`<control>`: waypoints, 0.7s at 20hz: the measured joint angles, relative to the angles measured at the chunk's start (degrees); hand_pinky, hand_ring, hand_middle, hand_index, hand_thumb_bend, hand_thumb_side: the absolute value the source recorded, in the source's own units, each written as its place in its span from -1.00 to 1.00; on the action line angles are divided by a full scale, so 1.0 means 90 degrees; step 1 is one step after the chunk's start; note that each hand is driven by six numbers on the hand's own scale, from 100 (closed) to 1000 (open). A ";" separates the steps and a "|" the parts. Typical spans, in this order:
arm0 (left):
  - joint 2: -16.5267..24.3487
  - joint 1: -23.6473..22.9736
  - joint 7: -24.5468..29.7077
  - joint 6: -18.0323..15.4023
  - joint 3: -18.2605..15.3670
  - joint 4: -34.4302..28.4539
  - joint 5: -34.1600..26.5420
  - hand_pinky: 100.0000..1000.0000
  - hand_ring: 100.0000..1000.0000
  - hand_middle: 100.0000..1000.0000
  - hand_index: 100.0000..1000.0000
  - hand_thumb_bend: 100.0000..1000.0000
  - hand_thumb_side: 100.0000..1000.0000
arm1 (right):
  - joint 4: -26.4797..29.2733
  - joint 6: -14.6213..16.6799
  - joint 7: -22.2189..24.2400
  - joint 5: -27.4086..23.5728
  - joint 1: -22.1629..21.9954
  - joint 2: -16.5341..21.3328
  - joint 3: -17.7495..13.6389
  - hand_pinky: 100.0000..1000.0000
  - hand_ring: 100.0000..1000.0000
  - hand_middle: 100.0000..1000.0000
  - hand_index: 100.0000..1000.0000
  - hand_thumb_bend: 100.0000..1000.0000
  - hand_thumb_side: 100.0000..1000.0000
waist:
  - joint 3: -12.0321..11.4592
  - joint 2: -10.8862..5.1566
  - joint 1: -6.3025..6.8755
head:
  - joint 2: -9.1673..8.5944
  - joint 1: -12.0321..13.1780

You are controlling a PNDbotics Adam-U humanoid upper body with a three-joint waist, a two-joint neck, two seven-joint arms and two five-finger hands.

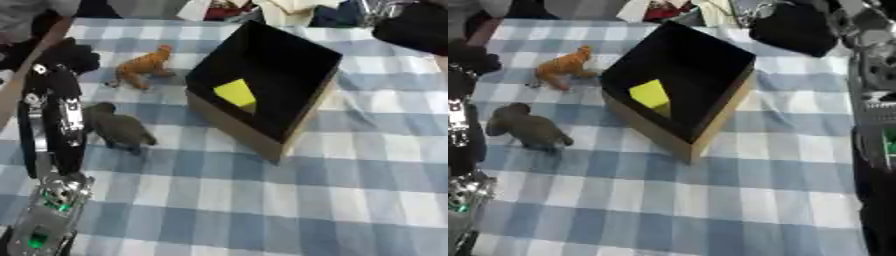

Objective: Pick up objects on the table and place them in the box.

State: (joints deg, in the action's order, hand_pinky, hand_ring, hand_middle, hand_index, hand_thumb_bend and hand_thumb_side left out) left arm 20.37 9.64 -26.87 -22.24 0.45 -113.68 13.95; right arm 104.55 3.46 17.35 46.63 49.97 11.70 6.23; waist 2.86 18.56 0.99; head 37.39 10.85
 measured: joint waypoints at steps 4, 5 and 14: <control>0.0547 -0.0350 0.0106 0.0026 -0.0064 0.0000 0.0320 0.34 0.36 0.30 0.66 -1.00 0.35 | 0.0186 0.0125 -0.0364 -0.0379 -0.0262 0.0214 0.0000 1.00 0.91 0.52 0.77 -1.00 0.31 | 0.0036 -0.0038 -0.0004 | 0.0049 0.0008; 0.0697 -0.0469 0.0164 0.0017 -0.0089 0.0000 0.0406 0.35 0.37 0.30 0.66 -1.00 0.34 | 0.0194 0.0153 -0.0459 -0.0469 -0.0310 0.0274 -0.0004 1.00 0.91 0.51 0.77 -1.00 0.30 | 0.0038 -0.0044 -0.0003 | 0.0072 -0.0001; 0.2055 -0.1351 0.0450 -0.0056 -0.0381 0.0000 0.1260 0.41 0.48 0.39 0.75 -1.00 0.32 | 0.0229 0.0451 -0.1309 -0.1330 -0.0727 0.0584 -0.0101 1.00 0.89 0.47 0.76 -1.00 0.28 | 0.0120 -0.0128 -0.0002 | 0.0160 -0.0296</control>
State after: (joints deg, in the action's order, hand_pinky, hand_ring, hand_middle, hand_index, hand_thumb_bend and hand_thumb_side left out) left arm 38.87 -2.51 -22.82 -22.75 -2.98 -113.68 25.29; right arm 106.61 7.52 5.56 34.67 43.43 16.95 5.32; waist 3.94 17.41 0.97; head 38.83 8.19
